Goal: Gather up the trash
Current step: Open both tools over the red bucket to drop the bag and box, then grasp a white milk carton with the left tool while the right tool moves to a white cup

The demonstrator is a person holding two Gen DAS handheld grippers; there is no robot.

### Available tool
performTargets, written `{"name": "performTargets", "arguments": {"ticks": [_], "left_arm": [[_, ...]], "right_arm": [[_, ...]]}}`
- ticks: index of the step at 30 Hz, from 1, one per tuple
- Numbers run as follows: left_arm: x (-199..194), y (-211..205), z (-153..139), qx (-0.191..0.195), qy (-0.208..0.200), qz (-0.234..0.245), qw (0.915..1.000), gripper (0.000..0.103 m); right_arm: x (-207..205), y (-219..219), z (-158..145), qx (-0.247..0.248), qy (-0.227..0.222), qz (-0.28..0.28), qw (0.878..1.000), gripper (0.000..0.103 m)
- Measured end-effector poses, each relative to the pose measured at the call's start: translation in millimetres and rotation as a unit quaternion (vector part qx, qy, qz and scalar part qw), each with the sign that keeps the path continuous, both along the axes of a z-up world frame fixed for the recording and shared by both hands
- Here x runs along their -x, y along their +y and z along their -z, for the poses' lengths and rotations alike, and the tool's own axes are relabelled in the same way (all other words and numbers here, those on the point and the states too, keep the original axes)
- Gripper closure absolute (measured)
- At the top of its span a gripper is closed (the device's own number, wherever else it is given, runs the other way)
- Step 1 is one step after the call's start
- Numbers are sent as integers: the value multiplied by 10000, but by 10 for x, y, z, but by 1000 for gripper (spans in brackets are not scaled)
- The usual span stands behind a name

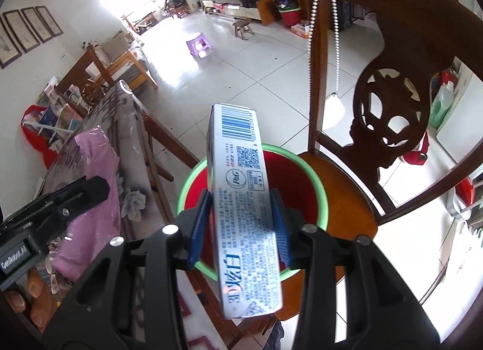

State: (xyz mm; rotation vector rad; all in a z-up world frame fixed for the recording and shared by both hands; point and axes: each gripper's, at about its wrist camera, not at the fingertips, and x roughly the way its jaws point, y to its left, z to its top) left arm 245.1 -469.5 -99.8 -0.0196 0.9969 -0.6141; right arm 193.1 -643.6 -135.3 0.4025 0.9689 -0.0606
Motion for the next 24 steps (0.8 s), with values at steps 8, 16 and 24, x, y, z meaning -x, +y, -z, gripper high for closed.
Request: {"name": "performTargets", "arguments": {"ticks": [8, 16, 24], "left_arm": [[-20, 164, 21, 326, 266, -283, 9987, 43], [264, 599, -215, 252, -83, -779, 9966, 42], [605, 1241, -338, 141, -363, -1488, 9881, 42]], "right_arm": [[66, -60, -70, -72, -120, 122, 9998, 43], [107, 108, -168, -81, -230, 12, 9997, 39], [74, 563, -277, 18, -337, -471, 9983, 38]]}}
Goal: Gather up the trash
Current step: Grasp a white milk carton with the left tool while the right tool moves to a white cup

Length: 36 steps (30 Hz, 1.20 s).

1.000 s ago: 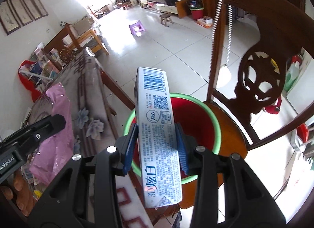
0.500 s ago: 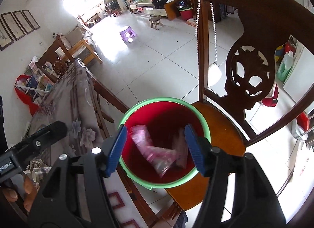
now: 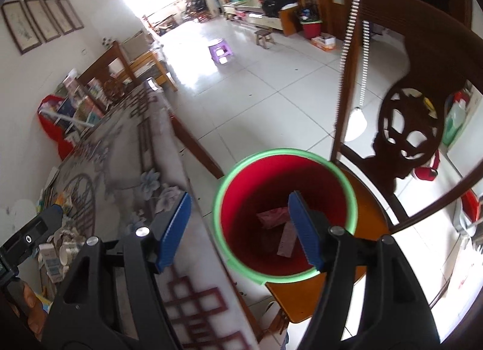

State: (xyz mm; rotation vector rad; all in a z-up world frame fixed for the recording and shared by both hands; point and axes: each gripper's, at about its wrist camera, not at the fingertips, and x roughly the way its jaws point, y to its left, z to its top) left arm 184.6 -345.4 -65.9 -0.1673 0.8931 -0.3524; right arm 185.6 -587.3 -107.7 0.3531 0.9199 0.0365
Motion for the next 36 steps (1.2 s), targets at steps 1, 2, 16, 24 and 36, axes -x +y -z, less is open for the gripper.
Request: {"name": "performTargets", "arguments": {"ticks": [1, 2, 16, 24, 36], "left_arm": [[41, 114, -16, -33, -27, -121, 9999, 42], [66, 213, -37, -48, -51, -223, 9997, 42], [650, 2227, 29, -654, -201, -1641, 9841, 42], [884, 3448, 436, -1139, 375, -2136, 9695, 41], [820, 3806, 934, -870, 836, -1711, 9778, 41]], "right_arm": [[-10, 78, -7, 4, -5, -80, 10000, 38], [-18, 164, -13, 11, -6, -164, 9999, 38], [189, 1502, -52, 221, 132, -1045, 9942, 35], [410, 2163, -124, 179, 57, -1177, 9929, 34], [702, 2757, -158, 348, 89, -1227, 9918, 32]]}}
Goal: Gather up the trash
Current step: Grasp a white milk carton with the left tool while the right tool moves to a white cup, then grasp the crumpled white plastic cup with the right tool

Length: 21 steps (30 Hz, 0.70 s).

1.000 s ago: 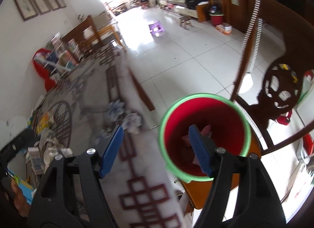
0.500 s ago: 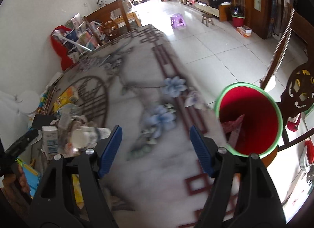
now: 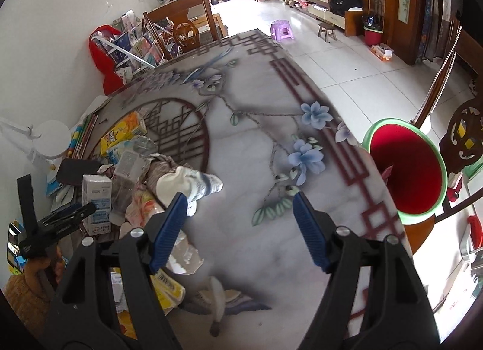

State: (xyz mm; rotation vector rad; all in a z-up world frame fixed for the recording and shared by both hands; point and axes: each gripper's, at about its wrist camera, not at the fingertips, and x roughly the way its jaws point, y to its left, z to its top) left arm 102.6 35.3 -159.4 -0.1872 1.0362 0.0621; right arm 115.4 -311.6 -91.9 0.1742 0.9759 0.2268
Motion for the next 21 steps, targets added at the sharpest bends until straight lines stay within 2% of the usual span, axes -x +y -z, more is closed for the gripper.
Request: {"name": "performTargets", "arguments": {"ticks": [6, 8, 11, 16, 21], "left_arm": [[-106, 42, 87, 350, 45, -74, 9994, 44], [-122, 54, 106, 495, 51, -91, 9987, 54], [-132, 40, 103, 549, 14, -71, 9985, 61], [-44, 16, -87, 562, -329, -122, 9978, 62], [18, -92, -332, 530, -621, 67, 9966, 62]], "right_arm": [[16, 192, -25, 100, 3, -102, 9999, 31], [-3, 272, -20, 126, 14, -193, 9997, 30], [-63, 420, 14, 139, 62, -381, 9992, 30], [-199, 627, 115, 112, 221, -646, 9976, 30], [-360, 784, 284, 60, 455, -744, 9962, 30]]}}
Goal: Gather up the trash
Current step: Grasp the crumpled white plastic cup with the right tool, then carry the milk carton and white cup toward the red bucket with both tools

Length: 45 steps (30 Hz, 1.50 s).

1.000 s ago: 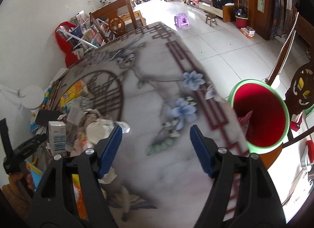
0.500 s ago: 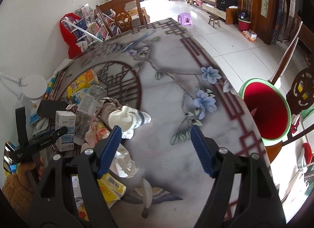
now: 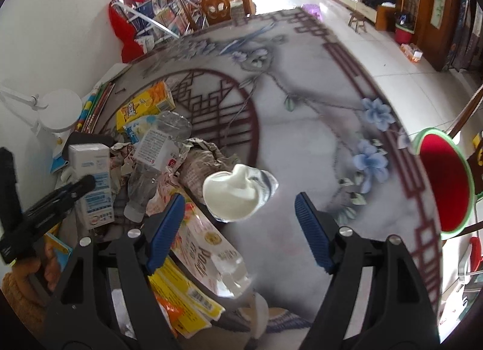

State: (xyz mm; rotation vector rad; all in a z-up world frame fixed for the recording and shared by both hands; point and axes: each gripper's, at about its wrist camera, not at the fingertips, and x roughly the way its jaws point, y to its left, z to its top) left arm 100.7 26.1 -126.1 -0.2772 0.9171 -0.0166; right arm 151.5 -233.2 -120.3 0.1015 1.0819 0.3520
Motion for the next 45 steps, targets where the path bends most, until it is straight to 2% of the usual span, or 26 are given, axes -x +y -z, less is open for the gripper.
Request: {"name": "performTargets", "arguments": {"ticks": [5, 8, 11, 13, 16, 21, 30, 34, 45], "left_arm": [[6, -44, -129, 150, -159, 38, 9998, 62], [-21, -75, -149, 198, -148, 105, 9996, 62], [-63, -110, -175, 150, -145, 179, 9996, 62], [-83, -131, -199, 143, -156, 193, 9996, 62], [-133, -159, -251, 160, -172, 199, 9995, 62], [-137, -289, -356, 258, -257, 274, 9990, 62], [-141, -534, -464, 133, -353, 467, 9982, 62], [-147, -560, -498, 96, -374, 448, 9982, 62], [-157, -810, -551, -46, -377, 430, 9984, 62]], "right_arm": [[-126, 174, 207, 136, 210, -151, 9996, 26], [-184, 217, 307, 23, 361, -161, 9992, 27], [-204, 238, 319, 5, 359, -227, 9991, 47], [-207, 247, 304, 38, 321, -285, 9991, 47], [-182, 182, 209, -119, 198, -202, 9995, 48], [-84, 39, -143, -230, -334, -64, 9992, 48], [89, -139, -670, -91, -1188, 43, 9929, 48], [113, -205, -726, -36, -1313, 69, 9913, 48], [146, -483, -680, -85, -1302, 73, 9914, 48]]}}
